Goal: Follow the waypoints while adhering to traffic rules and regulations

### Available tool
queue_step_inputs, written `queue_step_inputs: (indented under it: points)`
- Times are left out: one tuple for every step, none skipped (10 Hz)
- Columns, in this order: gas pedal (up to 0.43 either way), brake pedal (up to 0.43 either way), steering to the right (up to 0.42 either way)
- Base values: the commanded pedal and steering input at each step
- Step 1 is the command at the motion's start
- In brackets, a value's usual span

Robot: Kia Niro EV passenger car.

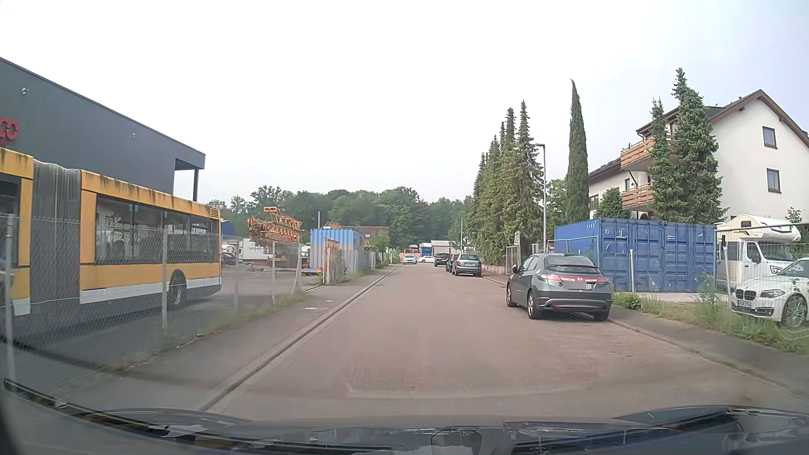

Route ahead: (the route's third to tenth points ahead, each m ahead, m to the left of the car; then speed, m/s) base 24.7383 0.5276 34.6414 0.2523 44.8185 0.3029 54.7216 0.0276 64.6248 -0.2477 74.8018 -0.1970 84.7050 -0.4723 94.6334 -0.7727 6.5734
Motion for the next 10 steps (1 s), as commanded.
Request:
queue_step_inputs:
  points:
    - [0.228, 0.000, 0.005]
    - [0.228, 0.000, 0.005]
    - [0.228, 0.000, 0.005]
    - [0.228, 0.000, 0.005]
    - [0.228, 0.000, 0.005]
    - [0.228, 0.000, 0.005]
    - [0.228, 0.000, 0.005]
    - [0.228, 0.000, 0.005]
    - [0.228, 0.000, 0.005]
    - [0.228, 0.000, 0.005]
